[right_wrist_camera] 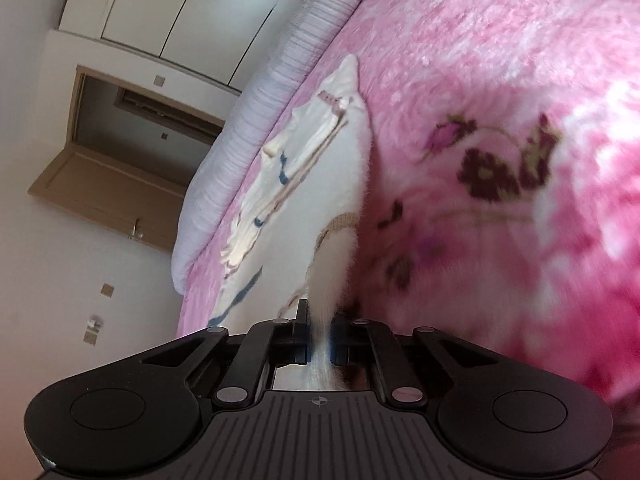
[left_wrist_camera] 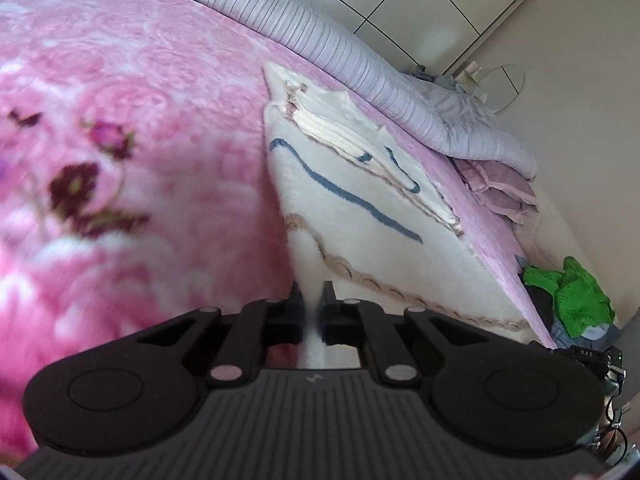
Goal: Fold clothes
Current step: 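Grasp the cardigan hem with both grippers, then lift the hem with both grippers, fold it toward the collar, release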
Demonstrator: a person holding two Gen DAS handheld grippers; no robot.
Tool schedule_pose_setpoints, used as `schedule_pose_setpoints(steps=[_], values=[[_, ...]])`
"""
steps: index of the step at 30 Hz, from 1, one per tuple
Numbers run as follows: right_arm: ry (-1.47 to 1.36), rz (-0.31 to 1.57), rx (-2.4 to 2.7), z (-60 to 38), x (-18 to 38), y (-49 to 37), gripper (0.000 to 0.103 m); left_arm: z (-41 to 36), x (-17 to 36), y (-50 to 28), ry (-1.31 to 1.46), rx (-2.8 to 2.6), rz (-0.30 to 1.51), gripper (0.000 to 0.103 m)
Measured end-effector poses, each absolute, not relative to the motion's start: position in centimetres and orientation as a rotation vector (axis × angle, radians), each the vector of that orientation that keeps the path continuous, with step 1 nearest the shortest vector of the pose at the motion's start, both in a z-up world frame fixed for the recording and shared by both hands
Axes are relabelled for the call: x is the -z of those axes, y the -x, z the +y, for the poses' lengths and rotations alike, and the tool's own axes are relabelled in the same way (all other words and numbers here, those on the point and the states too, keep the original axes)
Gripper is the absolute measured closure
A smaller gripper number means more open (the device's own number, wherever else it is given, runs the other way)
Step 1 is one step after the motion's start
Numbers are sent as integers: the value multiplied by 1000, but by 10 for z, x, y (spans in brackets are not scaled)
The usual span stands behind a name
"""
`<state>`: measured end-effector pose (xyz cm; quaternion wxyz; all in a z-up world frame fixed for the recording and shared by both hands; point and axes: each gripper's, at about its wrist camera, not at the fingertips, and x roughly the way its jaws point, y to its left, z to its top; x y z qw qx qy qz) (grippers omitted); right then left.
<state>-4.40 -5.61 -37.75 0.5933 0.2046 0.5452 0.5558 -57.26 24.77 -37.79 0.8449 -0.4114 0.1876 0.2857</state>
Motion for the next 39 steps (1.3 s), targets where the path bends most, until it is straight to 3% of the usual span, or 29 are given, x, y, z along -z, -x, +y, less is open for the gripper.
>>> schedule_pose_setpoints(steps=[14, 22, 27, 33, 38, 39], values=[[-485, 1351, -1318, -169, 370, 108, 97, 135, 368, 664, 916, -566, 383, 99], [-509, 1360, -1345, -186, 355, 120, 97, 128, 352, 675, 938, -529, 344, 99], [-494, 1258, -1452, -156, 313, 99, 97, 174, 323, 656, 924, -474, 251, 99], [-533, 1130, -1480, -65, 274, 35, 97, 282, 304, 590, 972, -462, 188, 98], [-678, 1308, -1187, 35, 312, -29, 97, 385, 334, 514, 1090, -534, 272, 98], [-703, 1352, -1110, 55, 323, -41, 92, 399, 341, 503, 1099, -550, 307, 98]])
